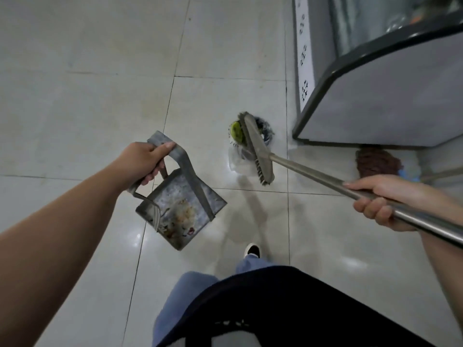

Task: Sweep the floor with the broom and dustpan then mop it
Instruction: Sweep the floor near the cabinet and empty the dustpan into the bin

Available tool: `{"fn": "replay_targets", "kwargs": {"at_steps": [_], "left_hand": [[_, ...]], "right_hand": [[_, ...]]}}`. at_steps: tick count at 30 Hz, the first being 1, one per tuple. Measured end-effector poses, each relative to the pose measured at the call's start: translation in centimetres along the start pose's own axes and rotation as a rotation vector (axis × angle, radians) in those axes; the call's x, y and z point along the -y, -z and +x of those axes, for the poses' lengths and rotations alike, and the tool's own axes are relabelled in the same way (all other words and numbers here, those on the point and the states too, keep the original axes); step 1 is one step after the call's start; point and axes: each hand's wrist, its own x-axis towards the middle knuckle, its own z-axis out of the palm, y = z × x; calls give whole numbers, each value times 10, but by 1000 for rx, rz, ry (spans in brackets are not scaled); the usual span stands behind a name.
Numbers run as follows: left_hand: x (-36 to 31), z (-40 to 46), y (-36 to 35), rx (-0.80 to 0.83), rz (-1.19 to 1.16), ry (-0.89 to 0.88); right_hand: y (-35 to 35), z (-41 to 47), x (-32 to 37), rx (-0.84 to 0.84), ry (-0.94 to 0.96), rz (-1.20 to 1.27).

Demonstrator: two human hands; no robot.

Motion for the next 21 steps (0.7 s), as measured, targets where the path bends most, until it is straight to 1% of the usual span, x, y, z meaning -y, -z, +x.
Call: {"fn": "replay_targets", "kwargs": {"at_steps": [5,8,12,15,17,21], "left_hand": [[-65,29,-1,37,65,-90],[-97,56,-2,101,154,-138],[-137,105,-10,202,294,-210],[-165,151,-18,255,382,-274],[-180,183,-24,288,406,-295],[-199,240,-35,349,436,-243]], "right_hand": [[28,4,23,-13,55,86],[36,12,45,-5,35,95],[38,23,78,47,-55,54],[30,35,110,-6,-48,15],[16,46,132,-10,-46,31],[-13,84,174,-38,-29,75]]}}
